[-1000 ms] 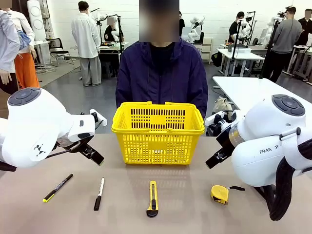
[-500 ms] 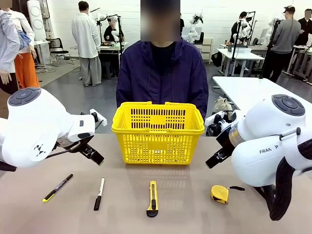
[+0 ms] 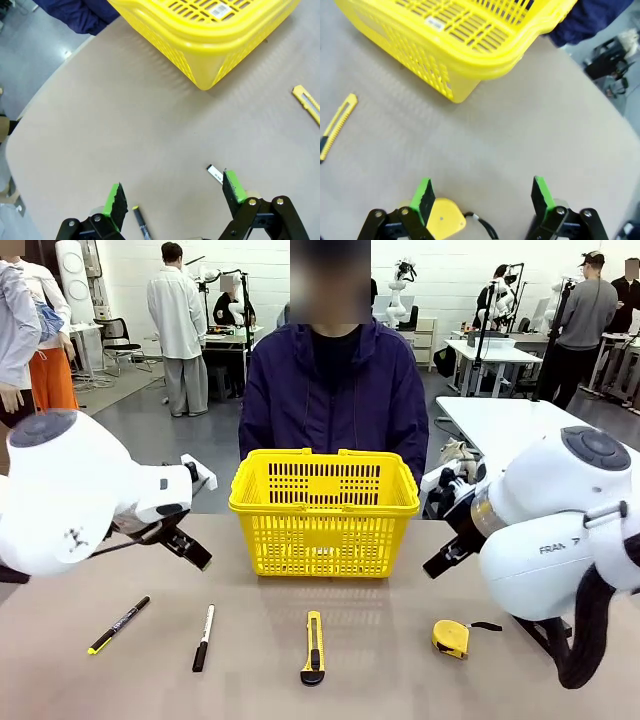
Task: Place the items the person wants into the basket.
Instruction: Pick up the item the person points to and place it in the Market Basket.
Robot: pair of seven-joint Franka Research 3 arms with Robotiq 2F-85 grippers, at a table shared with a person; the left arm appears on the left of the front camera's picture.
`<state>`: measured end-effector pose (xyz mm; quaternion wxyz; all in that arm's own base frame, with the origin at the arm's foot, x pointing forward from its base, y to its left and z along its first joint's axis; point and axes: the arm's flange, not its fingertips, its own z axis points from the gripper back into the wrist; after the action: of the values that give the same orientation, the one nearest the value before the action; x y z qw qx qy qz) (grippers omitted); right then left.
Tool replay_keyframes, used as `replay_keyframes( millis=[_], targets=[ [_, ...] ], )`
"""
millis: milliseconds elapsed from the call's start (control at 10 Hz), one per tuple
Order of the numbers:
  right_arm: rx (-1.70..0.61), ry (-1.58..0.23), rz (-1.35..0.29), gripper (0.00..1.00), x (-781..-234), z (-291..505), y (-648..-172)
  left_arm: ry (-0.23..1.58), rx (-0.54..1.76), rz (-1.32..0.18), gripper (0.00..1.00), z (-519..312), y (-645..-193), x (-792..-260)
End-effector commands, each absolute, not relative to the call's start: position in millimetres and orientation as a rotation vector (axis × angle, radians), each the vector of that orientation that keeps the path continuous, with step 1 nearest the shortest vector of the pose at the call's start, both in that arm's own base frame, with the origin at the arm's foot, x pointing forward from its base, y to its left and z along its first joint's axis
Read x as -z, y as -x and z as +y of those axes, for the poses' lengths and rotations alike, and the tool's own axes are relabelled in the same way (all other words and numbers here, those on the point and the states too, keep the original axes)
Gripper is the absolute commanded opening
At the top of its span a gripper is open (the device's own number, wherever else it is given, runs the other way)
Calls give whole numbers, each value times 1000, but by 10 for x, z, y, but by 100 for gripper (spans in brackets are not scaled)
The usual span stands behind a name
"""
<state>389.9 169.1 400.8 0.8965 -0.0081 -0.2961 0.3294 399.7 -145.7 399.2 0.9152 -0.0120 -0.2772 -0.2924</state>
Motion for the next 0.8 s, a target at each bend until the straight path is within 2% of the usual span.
replay_keyframes(
  millis=[0,200,400,700],
  targets=[
    [-672,136,-672,100,-4525,1612,-3104,16,635,-570,100,-1233,-3523,-4721],
    [-668,178,-624,100,-5111,1543,-2820,-29,670,-588,100,-1166,-3390,-5429],
    [-675,197,-658,100,-5733,1552,-2545,-64,667,-609,100,-1223,-3297,-5914],
    [-682,222,-703,100,-6099,1640,-2286,-104,659,-623,100,-1232,-3234,-6225]
  ],
)
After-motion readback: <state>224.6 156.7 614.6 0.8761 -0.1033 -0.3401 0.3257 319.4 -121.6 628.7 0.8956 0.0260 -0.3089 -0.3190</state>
